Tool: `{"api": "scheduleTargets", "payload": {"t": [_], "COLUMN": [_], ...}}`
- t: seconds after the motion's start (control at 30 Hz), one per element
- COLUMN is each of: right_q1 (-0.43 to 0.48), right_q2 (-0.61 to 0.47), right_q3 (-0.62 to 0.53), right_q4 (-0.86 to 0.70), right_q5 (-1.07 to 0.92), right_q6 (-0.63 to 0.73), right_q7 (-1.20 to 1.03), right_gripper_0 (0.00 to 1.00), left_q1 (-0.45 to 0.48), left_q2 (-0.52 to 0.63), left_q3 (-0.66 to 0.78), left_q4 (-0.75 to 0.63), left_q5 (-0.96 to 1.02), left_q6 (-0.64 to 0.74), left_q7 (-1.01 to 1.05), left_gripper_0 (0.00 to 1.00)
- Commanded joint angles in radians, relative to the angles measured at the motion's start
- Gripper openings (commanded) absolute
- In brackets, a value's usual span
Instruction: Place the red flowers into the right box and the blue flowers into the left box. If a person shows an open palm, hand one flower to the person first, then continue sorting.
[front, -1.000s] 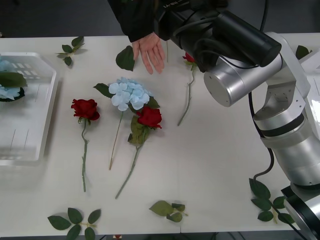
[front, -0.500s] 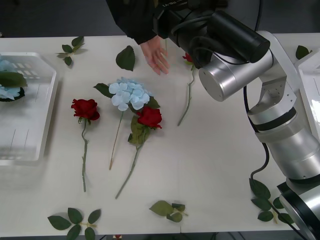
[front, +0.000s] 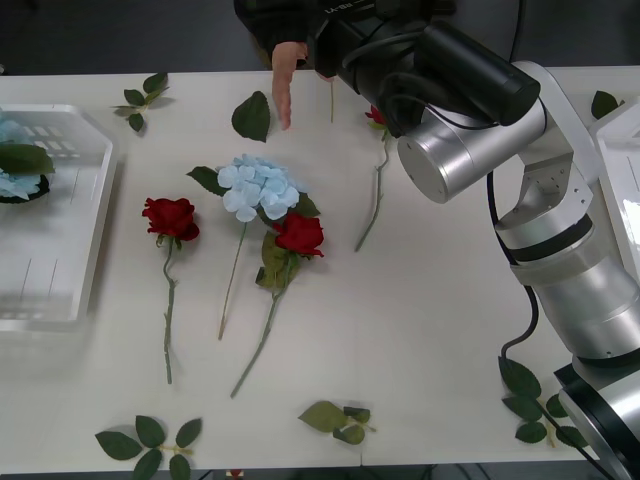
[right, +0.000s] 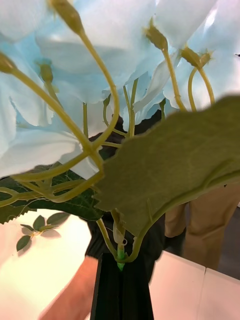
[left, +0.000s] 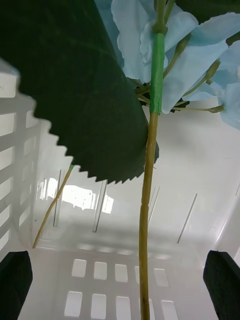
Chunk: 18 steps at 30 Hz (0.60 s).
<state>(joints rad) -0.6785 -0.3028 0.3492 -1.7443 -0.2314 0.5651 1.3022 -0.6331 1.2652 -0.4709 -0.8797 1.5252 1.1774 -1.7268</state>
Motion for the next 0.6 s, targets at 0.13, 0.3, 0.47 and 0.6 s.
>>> {"api": "scheduleTargets", "payload": {"t": [0.13,0.3,0.47,0.6], "right_q1": [-0.047,-0.047,-0.047,-0.047], "right_q2": [0.031,0.031,0.031,0.031], "right_q3": [0.007,0.007,0.007,0.007], "right_q4": [-0.017,-0.017,-0.015,-0.017], "right_q5": [0.007,0.006,0.006,0.004], "right_q6": [-0.017,-0.019,-0.019,-0.021], "right_q7": [-0.04,-0.043,-0.043,-0.046], "right_gripper_0": [0.0,0.0,0.0,0.42], "left_q1": [-0.023,-0.023,-0.023,-0.023], "left_q2": [-0.003,-0.003,-0.003,-0.003], "left_q3": [0.031,0.031,0.031,0.031], "left_q4": [0.007,0.007,0.007,0.007], "left_q5": [0.0,0.001,0.003,0.003], "left_q6": [-0.007,-0.007,-0.009,-0.009], "left_q7": [-0.082,-0.083,-0.086,-0.089], "left_gripper_0": [1.0,1.0,1.0,1.0]}}
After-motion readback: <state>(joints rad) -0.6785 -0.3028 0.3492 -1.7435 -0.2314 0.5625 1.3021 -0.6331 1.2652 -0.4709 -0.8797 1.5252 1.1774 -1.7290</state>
